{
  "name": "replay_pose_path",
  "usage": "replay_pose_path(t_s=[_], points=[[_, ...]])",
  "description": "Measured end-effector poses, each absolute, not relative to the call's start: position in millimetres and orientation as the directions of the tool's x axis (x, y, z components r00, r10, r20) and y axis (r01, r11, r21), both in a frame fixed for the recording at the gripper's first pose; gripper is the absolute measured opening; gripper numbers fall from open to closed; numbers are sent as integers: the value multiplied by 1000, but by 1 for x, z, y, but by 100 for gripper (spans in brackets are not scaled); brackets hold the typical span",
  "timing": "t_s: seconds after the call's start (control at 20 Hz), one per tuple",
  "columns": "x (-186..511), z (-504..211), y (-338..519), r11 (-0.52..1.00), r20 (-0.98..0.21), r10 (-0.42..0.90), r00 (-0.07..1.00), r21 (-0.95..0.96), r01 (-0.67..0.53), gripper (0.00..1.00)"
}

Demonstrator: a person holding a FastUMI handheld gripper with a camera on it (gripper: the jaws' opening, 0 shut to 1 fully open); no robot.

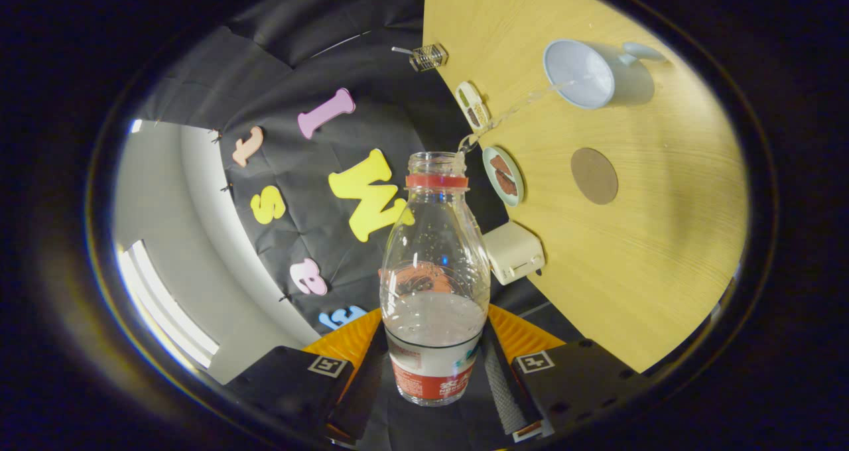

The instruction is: Take the bottle from table, then pour the juice into the cup, finally place the bottle on the coaster

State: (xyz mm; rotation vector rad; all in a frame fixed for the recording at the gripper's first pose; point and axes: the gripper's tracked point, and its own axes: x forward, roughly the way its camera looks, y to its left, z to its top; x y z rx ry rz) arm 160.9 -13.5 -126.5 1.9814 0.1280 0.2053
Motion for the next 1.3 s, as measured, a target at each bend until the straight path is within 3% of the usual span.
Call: replay_pose_path(t_s=[1.0,1.3], points=[[157,-114,-39,-589,174,123,977,805,-69,77],[158,-95,-70,-646,245,35,969,745,-165,77]])
